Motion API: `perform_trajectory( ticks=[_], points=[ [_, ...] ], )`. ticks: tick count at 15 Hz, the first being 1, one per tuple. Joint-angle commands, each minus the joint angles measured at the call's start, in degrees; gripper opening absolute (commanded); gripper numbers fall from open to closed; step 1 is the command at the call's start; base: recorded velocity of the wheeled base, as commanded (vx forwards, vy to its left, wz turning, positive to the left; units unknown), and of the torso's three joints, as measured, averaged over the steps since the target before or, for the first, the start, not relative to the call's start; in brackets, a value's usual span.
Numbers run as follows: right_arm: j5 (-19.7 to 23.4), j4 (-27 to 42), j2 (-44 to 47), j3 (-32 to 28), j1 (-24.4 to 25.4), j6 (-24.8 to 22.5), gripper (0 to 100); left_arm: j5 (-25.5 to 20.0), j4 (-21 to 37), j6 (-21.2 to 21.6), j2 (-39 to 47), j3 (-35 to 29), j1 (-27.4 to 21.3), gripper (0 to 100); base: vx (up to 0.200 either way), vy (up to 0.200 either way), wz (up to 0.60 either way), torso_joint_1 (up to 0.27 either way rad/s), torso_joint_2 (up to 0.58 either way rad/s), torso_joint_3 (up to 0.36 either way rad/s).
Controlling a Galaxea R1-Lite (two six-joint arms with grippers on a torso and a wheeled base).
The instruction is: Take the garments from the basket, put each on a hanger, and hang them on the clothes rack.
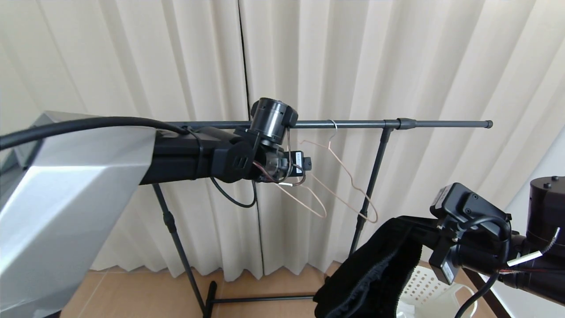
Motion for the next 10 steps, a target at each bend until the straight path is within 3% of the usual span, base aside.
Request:
perform_trajectory(
  ticks=[1, 3, 10],
  points=[
    [0.02, -0.09, -0.1, 0.33, 1.12, 0.0, 0, 1.14, 0.06, -1.99, 7.09, -6.25, 0.59, 100, 0.0, 0.0, 0.0, 0.0, 0.0, 0.0],
    [-0.07, -0.09, -0.01, 0.33, 1.21, 0.0, 0, 3.6, -0.29, -2.87, 10.35, -9.22, 1.03, 100, 0.0, 0.0, 0.0, 0.0, 0.0, 0.0],
    [-0.07, -0.09, 0.43, 0.25, 1.21, -0.44, 0, 7.02, -0.03, -3.22, 12.72, -9.22, 1.73, 100, 0.0, 0.0, 0.0, 0.0, 0.0, 0.0]
  ],
)
